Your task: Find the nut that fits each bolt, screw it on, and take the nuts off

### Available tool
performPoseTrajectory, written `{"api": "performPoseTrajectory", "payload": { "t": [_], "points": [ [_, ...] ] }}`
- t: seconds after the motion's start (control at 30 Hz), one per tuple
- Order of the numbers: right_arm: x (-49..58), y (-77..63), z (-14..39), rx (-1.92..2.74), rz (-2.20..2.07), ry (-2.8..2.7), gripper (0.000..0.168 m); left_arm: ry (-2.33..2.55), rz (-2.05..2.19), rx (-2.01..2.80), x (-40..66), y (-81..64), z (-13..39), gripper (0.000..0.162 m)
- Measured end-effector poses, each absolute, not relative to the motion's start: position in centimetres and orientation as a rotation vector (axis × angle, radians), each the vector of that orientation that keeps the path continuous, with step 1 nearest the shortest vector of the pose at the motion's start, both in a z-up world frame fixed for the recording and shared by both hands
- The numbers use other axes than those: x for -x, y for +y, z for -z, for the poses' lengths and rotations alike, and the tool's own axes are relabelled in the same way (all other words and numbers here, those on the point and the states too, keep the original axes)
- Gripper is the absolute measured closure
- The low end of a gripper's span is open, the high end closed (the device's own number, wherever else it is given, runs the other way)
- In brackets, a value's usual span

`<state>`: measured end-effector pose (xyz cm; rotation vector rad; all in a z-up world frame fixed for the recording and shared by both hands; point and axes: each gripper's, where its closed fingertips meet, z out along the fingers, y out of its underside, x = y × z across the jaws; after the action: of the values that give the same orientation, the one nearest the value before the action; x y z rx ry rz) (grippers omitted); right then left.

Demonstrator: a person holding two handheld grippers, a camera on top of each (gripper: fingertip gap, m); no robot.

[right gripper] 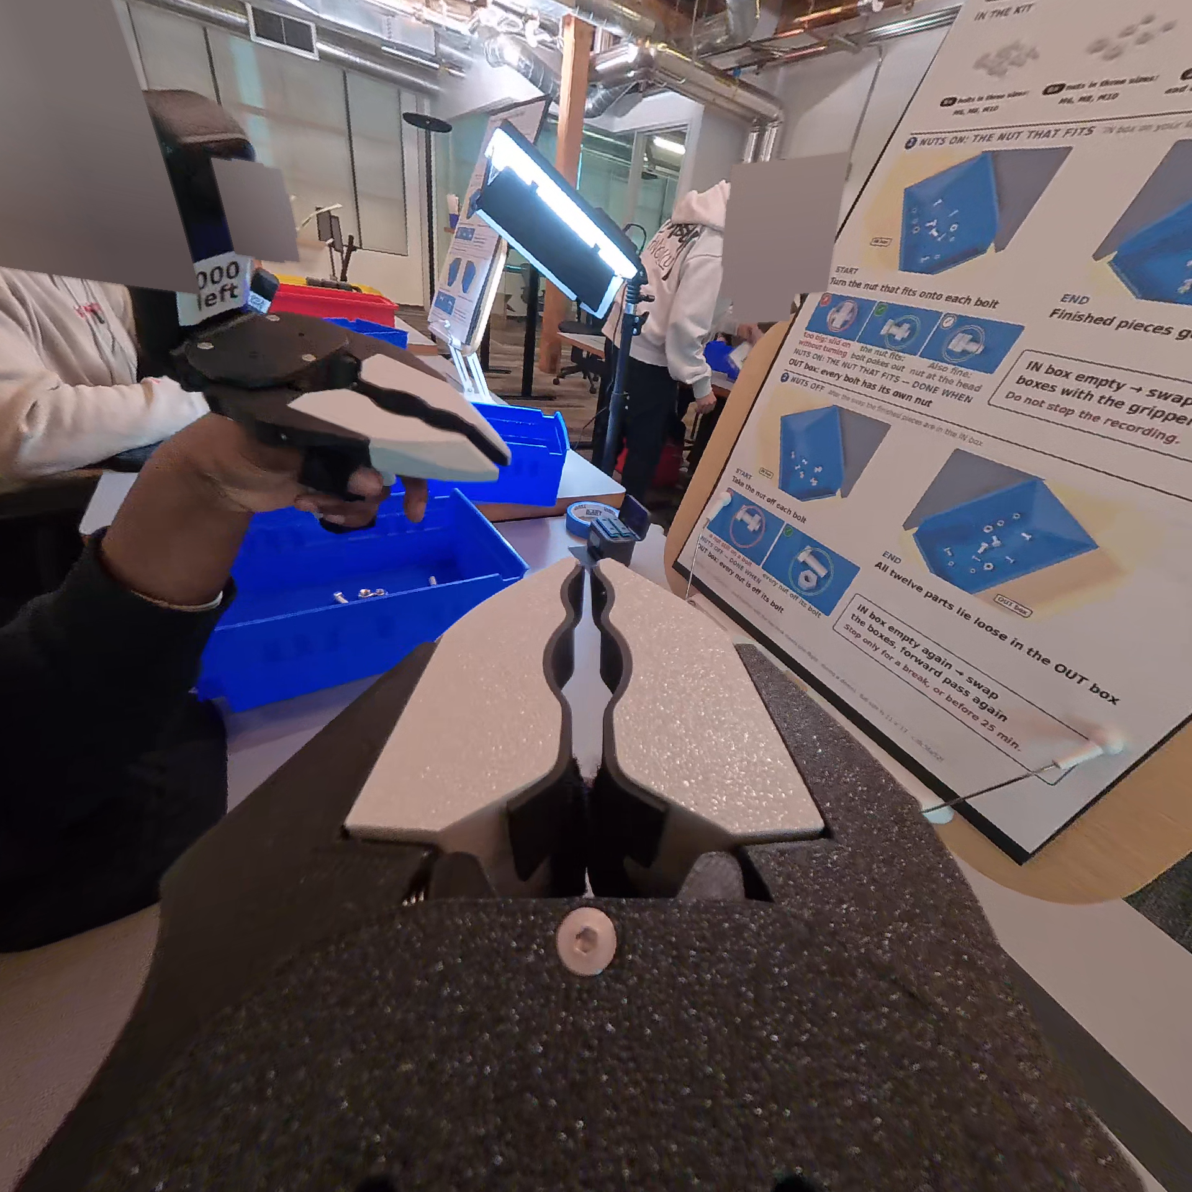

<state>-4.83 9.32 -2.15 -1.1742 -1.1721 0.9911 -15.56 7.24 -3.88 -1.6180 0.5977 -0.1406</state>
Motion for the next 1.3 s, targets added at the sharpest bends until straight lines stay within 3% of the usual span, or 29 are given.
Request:
{"api": "performPoseTrajectory", "payload": {
  "t": [0.23, 0.3, 0.4, 0.5, 0.73, 0.9, 1.3],
  "points": [
    [4.3, 8.8, 2.7, 1.165, -0.989, -1.229, 0.155, 0.832, 0.143, 1.820, 16.1, 4.7, 7.9, 0.080],
    [4.3, 8.7, 3.0, 1.145, -0.964, -1.252, 0.149, 0.926, 0.124, 1.826, 16.3, 3.3, 8.6, 0.076],
    [4.2, 7.3, 3.7, 1.124, -0.987, -1.354, 0.130, 0.901, 0.030, 1.968, 19.5, 1.3, 10.5, 0.076],
    [4.3, 6.7, 4.2, 1.122, -0.932, -1.413, 0.122, 0.732, -0.123, 2.193, 25.5, -1.7, 13.5, 0.093],
    [4.4, 6.4, 4.5, 1.140, -0.920, -1.441, 0.119, 0.302, -0.158, 2.543, 35.5, -8.9, 21.0, 0.104],
    [4.2, 6.1, 4.3, 1.124, -0.913, -1.441, 0.119, 0.308, -0.146, 2.823, 37.9, -11.9, 26.9, 0.110],
    [3.9, 6.4, 4.2, 1.129, -0.911, -1.430, 0.120, 0.460, -0.183, 3.010, 38.2, -10.3, 30.4, 0.116]
  ]
}}
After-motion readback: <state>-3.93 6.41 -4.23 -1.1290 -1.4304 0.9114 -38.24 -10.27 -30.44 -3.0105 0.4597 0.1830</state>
